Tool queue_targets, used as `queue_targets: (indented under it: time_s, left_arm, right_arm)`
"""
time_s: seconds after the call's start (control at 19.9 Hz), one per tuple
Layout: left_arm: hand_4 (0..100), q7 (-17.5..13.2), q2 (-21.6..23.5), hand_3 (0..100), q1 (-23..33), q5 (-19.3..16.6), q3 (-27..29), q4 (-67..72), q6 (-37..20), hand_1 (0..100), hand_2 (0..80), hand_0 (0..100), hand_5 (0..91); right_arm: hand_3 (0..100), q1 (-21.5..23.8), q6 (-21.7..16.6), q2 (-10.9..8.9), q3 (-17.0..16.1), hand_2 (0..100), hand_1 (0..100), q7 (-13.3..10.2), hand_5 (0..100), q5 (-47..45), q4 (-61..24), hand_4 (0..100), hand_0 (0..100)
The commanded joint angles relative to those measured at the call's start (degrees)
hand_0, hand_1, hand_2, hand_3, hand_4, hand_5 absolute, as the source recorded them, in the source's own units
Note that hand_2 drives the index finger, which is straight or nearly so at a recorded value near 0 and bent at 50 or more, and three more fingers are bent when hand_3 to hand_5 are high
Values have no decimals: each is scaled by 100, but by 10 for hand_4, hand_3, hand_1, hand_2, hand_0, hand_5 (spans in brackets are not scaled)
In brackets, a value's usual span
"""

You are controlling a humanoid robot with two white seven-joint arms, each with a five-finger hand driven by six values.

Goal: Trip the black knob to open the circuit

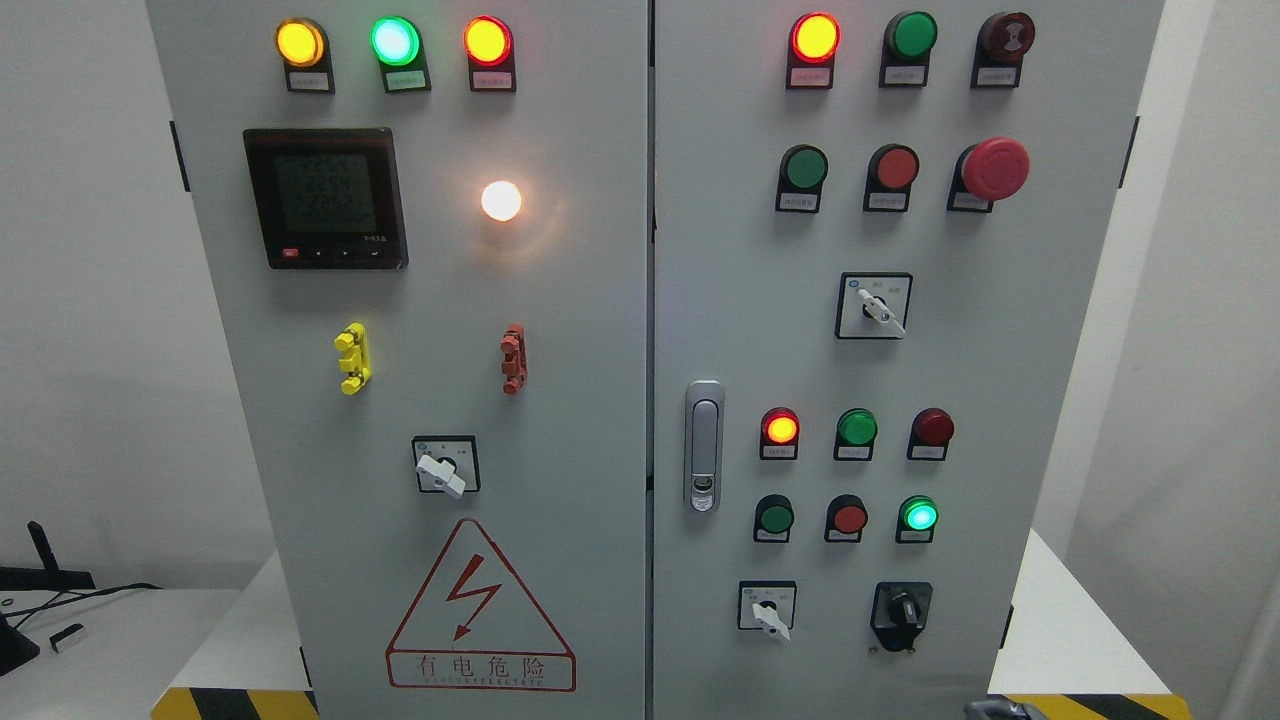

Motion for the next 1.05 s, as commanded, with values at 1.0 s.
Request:
queue_targets:
  time_s: [1.0]
  left_arm:
    - [0, 3, -6, 0, 0, -176, 0, 0, 3, 389, 0, 120, 0]
  right_arm:
    - [241, 1575, -225, -666, -1111, 134, 0, 268, 209, -1446, -1539, 191, 0]
